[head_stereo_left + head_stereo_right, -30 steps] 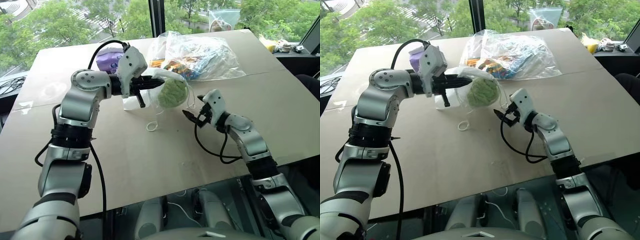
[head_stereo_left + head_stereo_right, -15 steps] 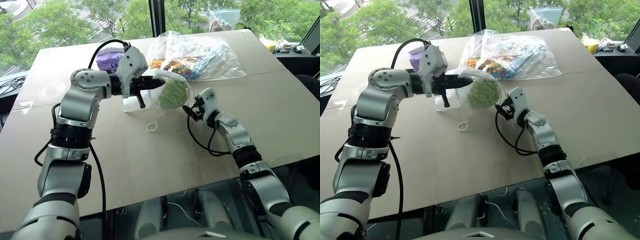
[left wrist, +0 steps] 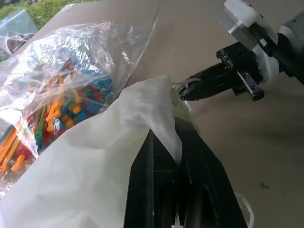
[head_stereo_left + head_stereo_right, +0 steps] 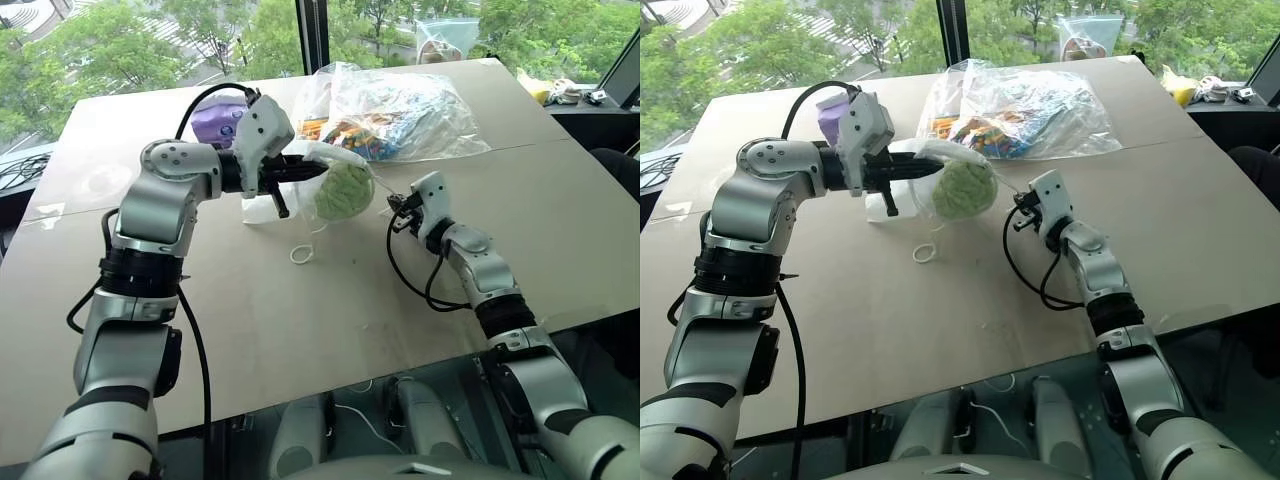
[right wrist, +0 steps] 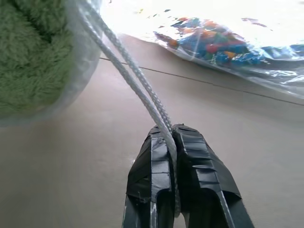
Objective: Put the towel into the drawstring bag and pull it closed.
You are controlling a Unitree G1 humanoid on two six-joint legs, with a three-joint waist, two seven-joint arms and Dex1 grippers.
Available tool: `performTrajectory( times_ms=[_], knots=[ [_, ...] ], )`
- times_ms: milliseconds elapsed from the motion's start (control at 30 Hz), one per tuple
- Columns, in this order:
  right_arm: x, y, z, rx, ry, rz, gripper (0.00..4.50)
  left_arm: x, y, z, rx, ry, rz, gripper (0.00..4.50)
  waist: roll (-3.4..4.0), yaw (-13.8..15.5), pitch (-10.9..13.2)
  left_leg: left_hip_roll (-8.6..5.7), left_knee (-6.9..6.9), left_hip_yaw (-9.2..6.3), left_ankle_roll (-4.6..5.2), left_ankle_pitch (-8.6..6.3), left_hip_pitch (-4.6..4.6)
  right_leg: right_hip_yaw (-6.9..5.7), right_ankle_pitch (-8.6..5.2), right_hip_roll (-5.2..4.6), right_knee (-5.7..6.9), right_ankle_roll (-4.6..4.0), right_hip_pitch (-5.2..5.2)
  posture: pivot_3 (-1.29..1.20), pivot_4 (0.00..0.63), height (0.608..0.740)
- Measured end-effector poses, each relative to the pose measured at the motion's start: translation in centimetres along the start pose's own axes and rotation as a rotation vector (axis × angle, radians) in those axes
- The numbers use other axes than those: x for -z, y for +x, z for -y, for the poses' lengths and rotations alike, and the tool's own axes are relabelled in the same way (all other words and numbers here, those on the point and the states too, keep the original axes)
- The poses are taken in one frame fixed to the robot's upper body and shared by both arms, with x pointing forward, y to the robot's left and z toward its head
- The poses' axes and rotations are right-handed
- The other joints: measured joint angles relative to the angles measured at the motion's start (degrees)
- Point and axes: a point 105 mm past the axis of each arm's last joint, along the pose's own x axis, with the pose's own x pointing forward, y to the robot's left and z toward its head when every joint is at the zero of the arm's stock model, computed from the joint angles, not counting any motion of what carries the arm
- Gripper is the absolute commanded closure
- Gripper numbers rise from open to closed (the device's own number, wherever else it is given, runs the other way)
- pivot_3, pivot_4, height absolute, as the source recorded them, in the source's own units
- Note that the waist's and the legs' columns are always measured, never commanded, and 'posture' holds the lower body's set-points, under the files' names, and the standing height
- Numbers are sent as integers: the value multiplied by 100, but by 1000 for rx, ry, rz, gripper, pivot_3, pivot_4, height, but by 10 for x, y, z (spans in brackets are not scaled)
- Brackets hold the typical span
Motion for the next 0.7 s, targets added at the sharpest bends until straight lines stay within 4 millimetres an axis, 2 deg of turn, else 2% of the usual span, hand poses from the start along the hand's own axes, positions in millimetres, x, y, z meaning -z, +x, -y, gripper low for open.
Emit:
performTrajectory(
  times_ms=[67, 167, 267, 367, 467, 500, 533, 600, 700],
  knots=[
    [-9, -2, 9, 42, 14, 24, 4500, 0, 0, -1, -13, -11, 6, 3957, 0, 2, 0, 0, 0, 0, 0, 0, -2, 0, 0, 0, 0, 1, 0, 0, 150, 740],
    [-27, -4, 12, 50, 7, 67, 4500, 6, -5, 1, -4, -20, -5, 2974, 1, -29, 0, 1, -3, 5, 0, 0, 5, 7, 0, 0, 0, 1, 0, 0, 150, 740],
    [-39, -8, 8, 30, -17, 89, 4500, 21, -9, 2, -27, -87, -22, 2974, 1, -26, 0, 3, -5, -3, 0, 0, 1, -2, 0, 1, 1, 1, -1, 0, 150, 740],
    [-38, -10, -1, 6, -24, 81, 4500, 10, -24, -7, -55, -181, 70, 2974, 0, -19, 0, 6, -4, -5, -1, 0, 1, -3, 0, 0, 1, 0, -1, 0, 150, 740],
    [-30, -12, -3, 6, -8, 50, 4500, -8, -53, -17, -78, -226, 135, 2974, 1, -30, 0, 4, -4, -2, 0, 0, 3, 0, -1, -2, 0, 0, 0, 0, 150, 740],
    [-31, -12, -4, 5, -5, 47, 4500, -6, -62, -15, -70, -220, 113, 2974, 1, -49, 0, 5, -4, -1, -1, 0, 4, 1, -1, -2, 0, 0, -1, 0, 150, 740],
    [-32, -12, -5, 3, -4, 52, 4500, 3, -71, -11, -58, -215, 62, 2974, 3, -81, -2, 5, -6, 1, -1, 0, 7, 4, -1, -4, 0, 0, 0, 0, 150, 740],
    [-36, -13, -4, 6, -8, 60, 4500, 51, -88, 15, 25, -257, -150, 2974, 5, -145, -2, 7, -25, 8, -1, 0, 17, 10, -14, -8, -3, -21, 0, 0, 150, 740],
    [-35, -13, -2, 14, -8, 54, 4500, 91, -89, 48, 140, -337, -275, 2974, 4, -103, -2, 13, -24, -5, -3, 1, 6, -7, -15, -10, -3, -24, -3, 0, 150, 740]
  ],
)
